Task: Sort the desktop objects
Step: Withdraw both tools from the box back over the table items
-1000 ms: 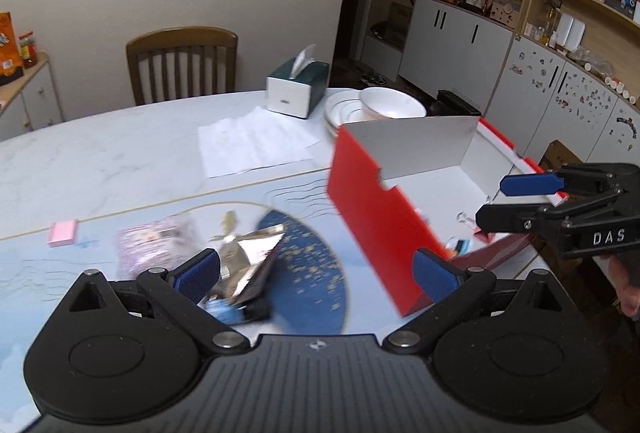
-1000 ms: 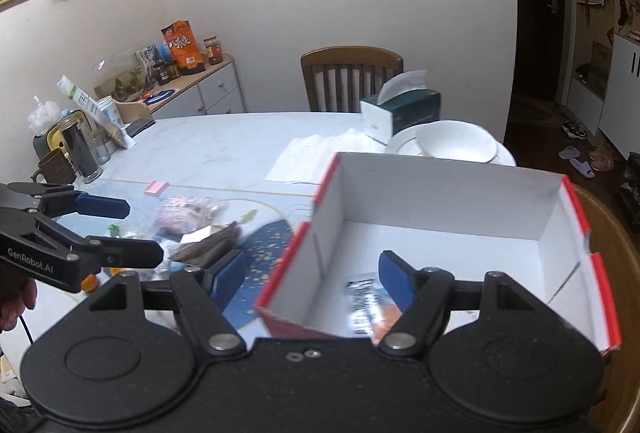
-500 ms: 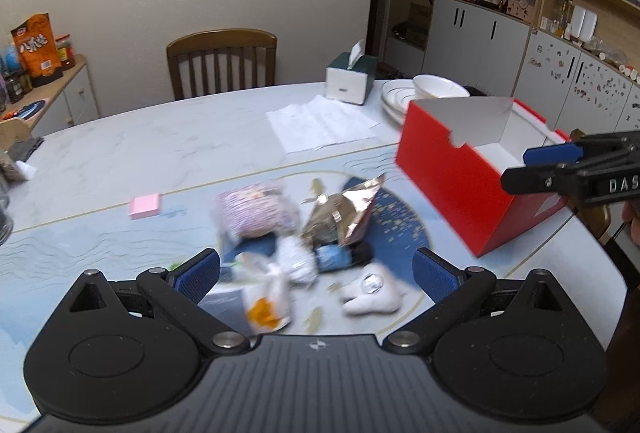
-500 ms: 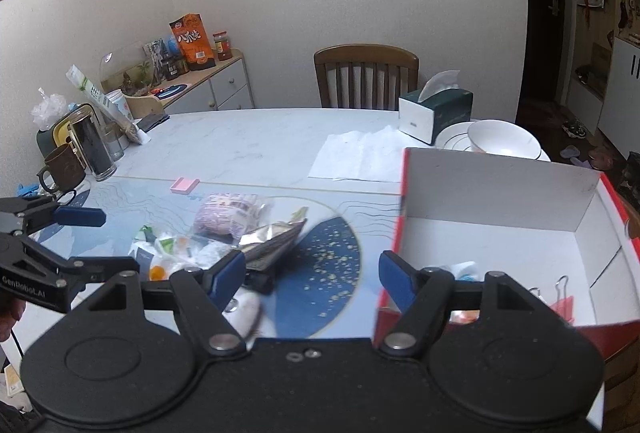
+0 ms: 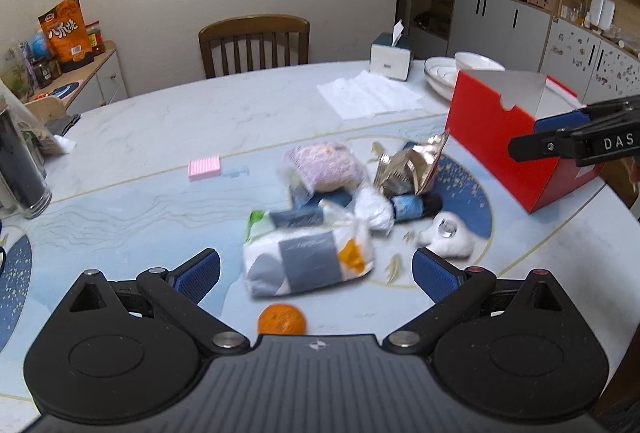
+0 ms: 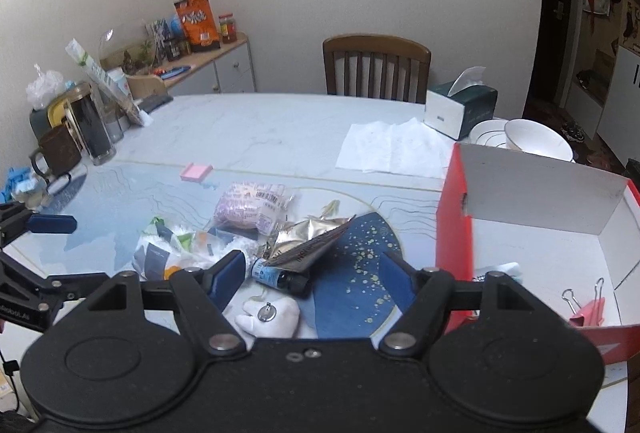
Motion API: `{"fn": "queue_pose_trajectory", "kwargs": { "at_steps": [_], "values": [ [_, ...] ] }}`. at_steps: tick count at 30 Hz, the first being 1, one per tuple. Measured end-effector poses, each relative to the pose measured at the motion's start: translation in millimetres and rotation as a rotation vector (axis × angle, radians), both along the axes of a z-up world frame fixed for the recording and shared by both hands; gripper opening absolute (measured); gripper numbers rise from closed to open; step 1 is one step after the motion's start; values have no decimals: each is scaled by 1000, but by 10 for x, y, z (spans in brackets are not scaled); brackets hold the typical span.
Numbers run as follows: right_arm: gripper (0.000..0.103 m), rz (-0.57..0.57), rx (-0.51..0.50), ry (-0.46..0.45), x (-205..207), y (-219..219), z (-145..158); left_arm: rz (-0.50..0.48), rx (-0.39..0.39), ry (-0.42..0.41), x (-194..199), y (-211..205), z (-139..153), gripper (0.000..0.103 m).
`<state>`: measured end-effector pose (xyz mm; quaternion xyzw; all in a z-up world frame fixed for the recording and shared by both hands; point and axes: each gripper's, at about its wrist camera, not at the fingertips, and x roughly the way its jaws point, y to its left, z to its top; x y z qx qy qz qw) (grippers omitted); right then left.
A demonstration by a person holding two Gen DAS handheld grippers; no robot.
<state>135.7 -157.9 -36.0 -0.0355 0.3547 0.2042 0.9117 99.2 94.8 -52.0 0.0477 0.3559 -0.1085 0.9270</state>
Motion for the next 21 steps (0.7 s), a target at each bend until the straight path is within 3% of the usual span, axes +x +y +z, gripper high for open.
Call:
{"fn": "queue_pose_trajectory", "kwargs": {
  "at_steps": [11, 21],
  "values": [
    [73, 15, -48, 77, 14, 308, -458, -17, 37, 69, 64, 161, -422, 103],
    [73, -9, -80, 108, 102, 474, -768, -13, 53, 110, 218, 186, -613, 102]
  ]
}}
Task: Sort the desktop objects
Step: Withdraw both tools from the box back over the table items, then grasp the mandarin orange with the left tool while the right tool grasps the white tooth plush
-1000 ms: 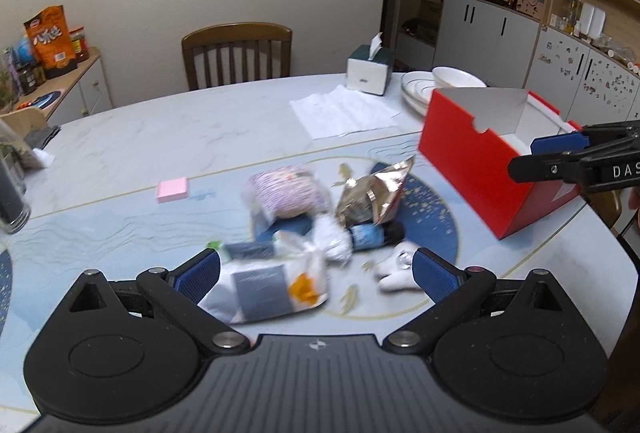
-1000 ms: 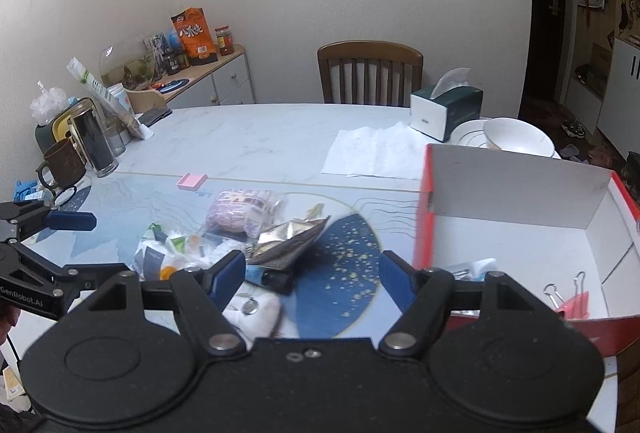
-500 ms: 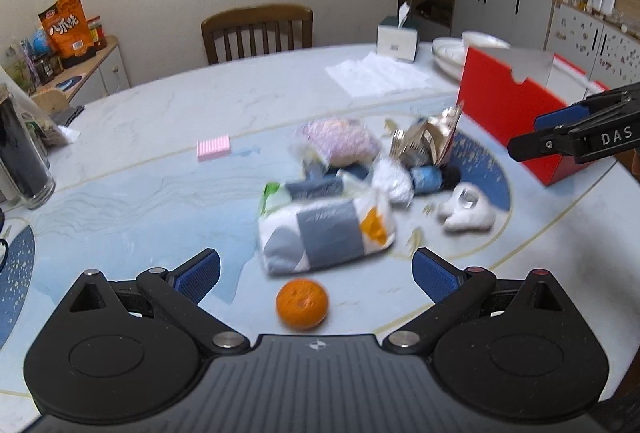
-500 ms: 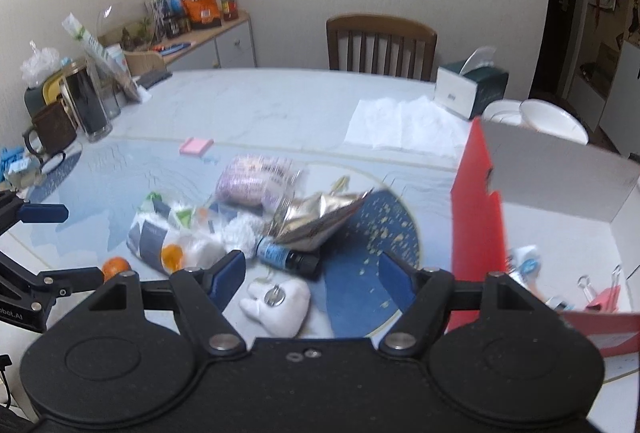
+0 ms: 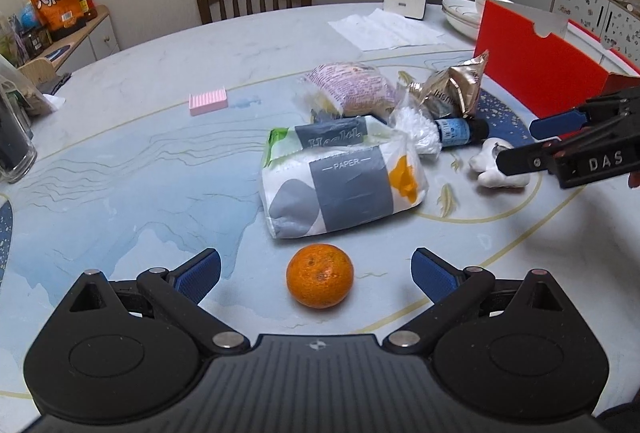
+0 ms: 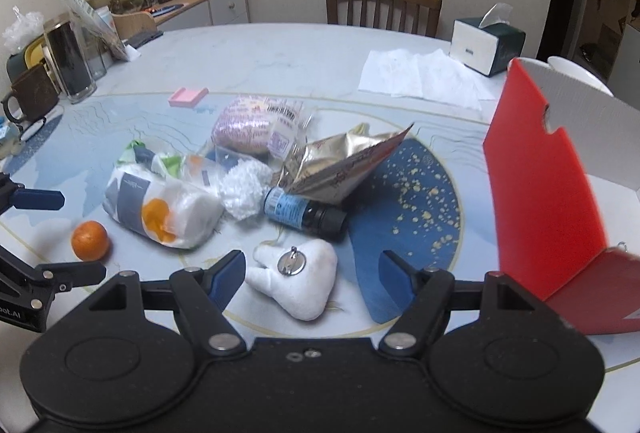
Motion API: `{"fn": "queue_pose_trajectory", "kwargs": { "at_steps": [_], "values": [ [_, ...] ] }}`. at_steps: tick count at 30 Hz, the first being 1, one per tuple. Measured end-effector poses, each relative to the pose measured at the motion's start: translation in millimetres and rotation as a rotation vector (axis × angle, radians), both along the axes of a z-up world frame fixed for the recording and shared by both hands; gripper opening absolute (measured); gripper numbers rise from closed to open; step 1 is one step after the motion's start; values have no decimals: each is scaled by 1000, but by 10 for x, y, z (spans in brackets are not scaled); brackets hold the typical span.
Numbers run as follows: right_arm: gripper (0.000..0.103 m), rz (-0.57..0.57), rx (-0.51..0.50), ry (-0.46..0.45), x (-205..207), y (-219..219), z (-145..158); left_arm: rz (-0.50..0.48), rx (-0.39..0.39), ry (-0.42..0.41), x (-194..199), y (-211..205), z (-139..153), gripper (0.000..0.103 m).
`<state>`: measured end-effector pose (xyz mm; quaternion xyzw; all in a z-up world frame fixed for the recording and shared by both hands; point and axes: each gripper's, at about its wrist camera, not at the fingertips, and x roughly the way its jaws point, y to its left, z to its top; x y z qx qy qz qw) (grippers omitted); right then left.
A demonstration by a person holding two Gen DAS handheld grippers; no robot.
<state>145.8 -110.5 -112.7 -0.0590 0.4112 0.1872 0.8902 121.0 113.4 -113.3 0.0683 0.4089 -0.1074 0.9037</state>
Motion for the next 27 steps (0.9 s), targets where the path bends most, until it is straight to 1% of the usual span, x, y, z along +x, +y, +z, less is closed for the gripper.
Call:
{"fn": "queue_pose_trajectory", "kwargs": {
  "at_steps": [5, 7, 10, 13, 17, 22, 24, 27],
  "values": [
    [73, 5, -7, 17, 43, 93, -93, -4, -2, 12, 37, 34, -39, 101],
    [73, 10, -14, 20, 58, 126, -115, -4, -7, 22, 56, 45, -57, 99],
    [73, 11, -22, 25, 86, 160, -139, -11, -7, 40, 75, 50, -82, 92],
    [73, 8, -26, 31, 111, 179, -154, -16, -15, 46, 82, 46, -85, 90],
    [71, 6, -39, 43, 127, 190, -183, -23, -18, 55, 96, 37, -89, 79],
    [71, -7, -36, 58, 148, 173, -214, -24, -30, 63, 104, 41, -91, 73],
    [70, -10, -33, 60, 156, 165, -217, -25, -37, 69, 109, 37, -93, 67],
    [69, -7, -29, 62, 159, 165, -221, -23, -42, 73, 108, 33, -88, 62]
  ]
}}
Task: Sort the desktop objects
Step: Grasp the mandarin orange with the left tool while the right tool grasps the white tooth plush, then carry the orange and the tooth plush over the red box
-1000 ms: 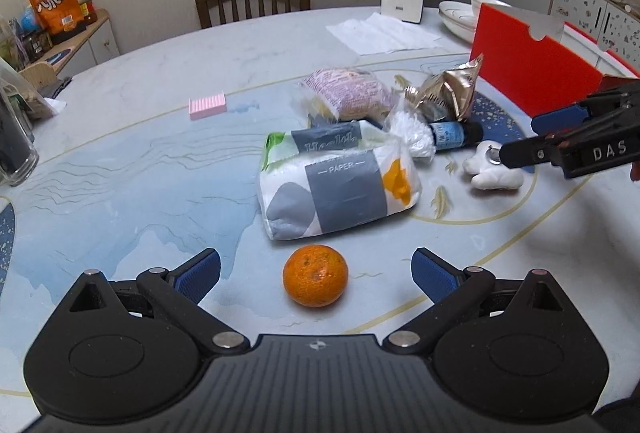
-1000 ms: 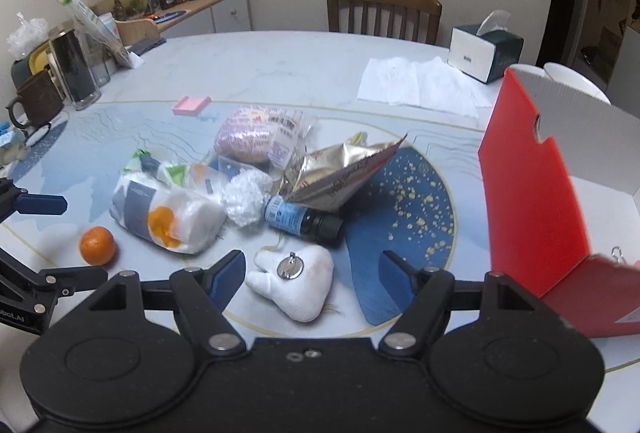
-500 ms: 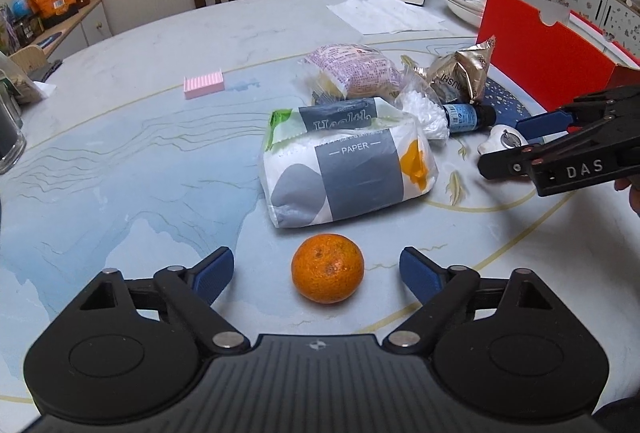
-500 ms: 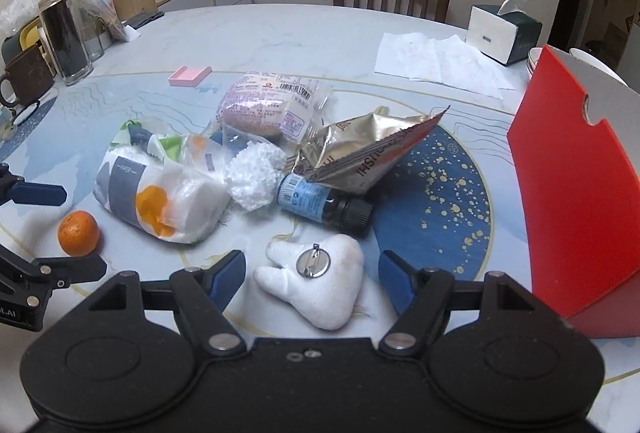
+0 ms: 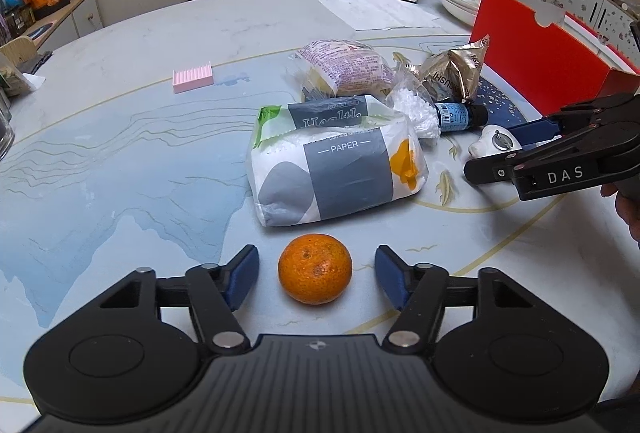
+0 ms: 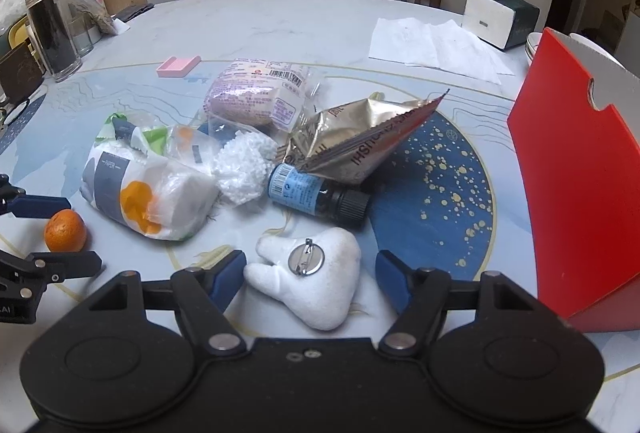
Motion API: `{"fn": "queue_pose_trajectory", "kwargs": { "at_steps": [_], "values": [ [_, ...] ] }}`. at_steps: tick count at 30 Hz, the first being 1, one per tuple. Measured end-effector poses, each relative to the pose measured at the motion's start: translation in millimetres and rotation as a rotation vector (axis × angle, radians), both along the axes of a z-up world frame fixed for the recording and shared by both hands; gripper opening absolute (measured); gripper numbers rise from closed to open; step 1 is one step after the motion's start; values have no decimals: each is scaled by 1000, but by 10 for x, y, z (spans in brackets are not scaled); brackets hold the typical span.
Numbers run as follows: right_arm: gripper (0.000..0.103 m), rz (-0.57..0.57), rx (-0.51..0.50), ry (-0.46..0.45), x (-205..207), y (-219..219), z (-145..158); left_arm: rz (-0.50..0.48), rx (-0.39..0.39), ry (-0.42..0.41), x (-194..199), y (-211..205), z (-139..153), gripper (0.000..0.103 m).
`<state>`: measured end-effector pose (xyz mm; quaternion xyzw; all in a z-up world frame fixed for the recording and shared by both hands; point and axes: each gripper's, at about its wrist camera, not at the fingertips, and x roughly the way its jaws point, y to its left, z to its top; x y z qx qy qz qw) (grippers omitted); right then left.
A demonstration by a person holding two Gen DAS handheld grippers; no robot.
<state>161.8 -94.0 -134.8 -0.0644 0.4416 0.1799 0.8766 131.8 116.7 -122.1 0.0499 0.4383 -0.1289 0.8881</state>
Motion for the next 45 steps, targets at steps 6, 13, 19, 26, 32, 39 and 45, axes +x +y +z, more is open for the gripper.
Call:
{"fn": "queue_pose_trajectory", "kwargs": {
  "at_steps": [6, 13, 19, 26, 32, 39, 45],
  "values": [
    [60, 10, -3, -4, -5, 21, 12, 5, 1, 1, 8, -18, 8, 46],
    [57, 18, -11, -11, -21, 30, 31, 9, 11, 3, 6, -29, 14, 36],
    [56, 22, 0, -13, -59, -13, 72, 9, -2, 16, 4, -61, 25, 35],
    [56, 28, 16, -20, -128, -105, 193, 2, -20, 9, -31, -147, 135, 35],
    [56, 40, 51, -38, -193, -206, 397, -10, -33, -15, -53, -272, 327, 35],
    [56, 44, 98, -68, -247, -377, 658, -34, -57, -53, -65, -465, 578, 35],
    [56, 43, 122, -97, -281, -555, 841, -51, -67, -77, -72, -648, 724, 35]
  ]
}}
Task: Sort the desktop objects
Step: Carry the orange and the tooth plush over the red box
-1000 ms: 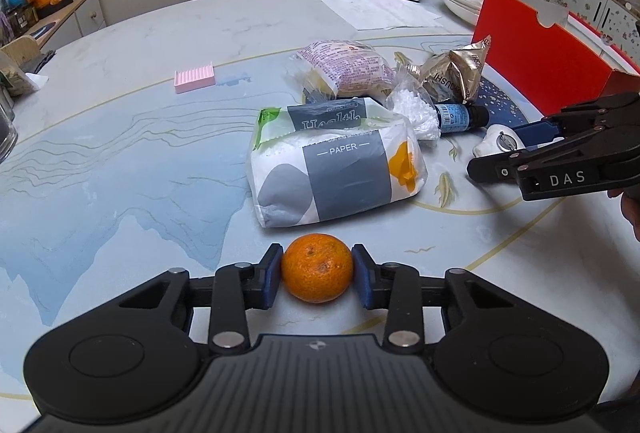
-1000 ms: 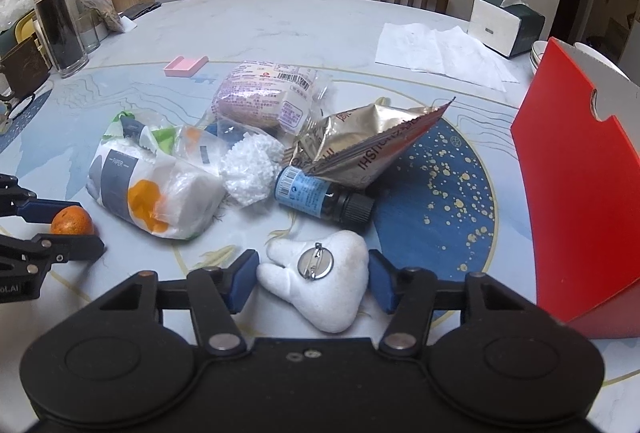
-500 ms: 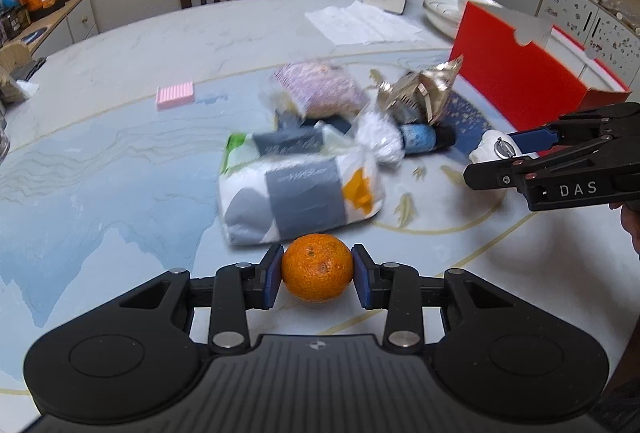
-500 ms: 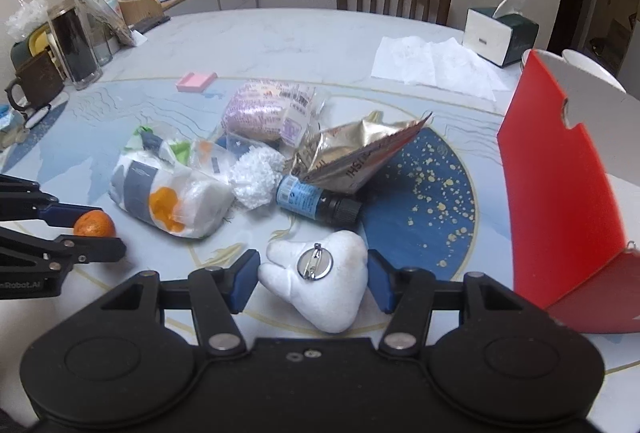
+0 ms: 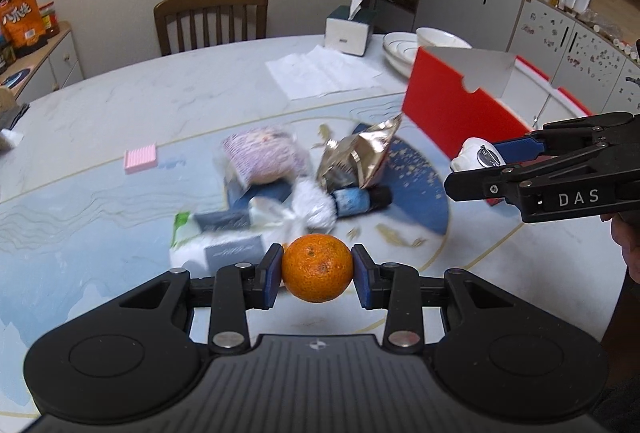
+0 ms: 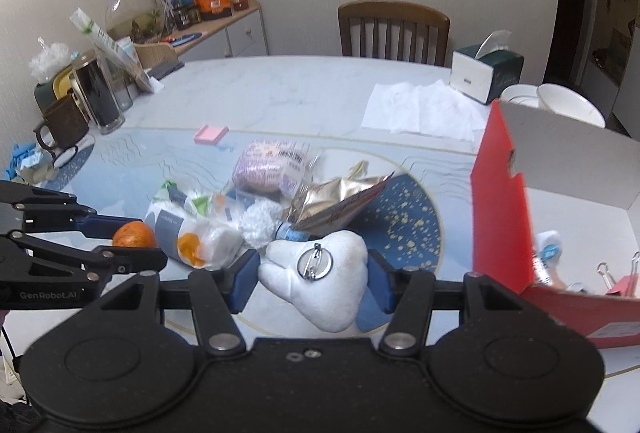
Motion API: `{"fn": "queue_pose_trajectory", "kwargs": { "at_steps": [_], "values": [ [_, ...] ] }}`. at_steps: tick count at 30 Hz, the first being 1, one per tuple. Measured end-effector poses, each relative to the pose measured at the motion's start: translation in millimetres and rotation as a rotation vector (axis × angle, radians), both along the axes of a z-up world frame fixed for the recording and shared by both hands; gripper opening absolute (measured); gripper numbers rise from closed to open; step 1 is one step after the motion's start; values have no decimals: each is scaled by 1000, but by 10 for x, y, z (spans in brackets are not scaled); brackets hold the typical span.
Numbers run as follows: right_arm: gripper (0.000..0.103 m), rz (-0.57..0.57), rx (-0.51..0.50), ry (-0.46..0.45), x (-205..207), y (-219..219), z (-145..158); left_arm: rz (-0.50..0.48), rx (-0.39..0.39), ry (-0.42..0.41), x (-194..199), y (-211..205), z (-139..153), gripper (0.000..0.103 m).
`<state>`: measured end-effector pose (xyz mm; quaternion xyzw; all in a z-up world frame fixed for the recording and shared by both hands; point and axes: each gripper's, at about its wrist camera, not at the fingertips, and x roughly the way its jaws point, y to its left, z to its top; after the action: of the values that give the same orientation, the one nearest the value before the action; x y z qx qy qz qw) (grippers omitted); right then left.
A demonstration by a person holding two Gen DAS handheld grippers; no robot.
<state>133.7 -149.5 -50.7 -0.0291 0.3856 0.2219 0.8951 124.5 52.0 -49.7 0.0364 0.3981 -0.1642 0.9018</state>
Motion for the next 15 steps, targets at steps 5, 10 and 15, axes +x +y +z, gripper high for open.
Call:
{"fn": "queue_pose_trajectory", "kwargs": {
  "at_steps": [5, 10, 15],
  "values": [
    [56, -7, 21, -19, 11, -191, 124, -10, -7, -18, 15, -161, 91, 35],
    [56, -14, 29, -33, 38, -401, 235, -24, -10, -31, 44, -352, 178, 35],
    [56, -31, 40, -50, 67, -632, 316, -36, -11, -47, 78, -565, 242, 35]
  ]
}}
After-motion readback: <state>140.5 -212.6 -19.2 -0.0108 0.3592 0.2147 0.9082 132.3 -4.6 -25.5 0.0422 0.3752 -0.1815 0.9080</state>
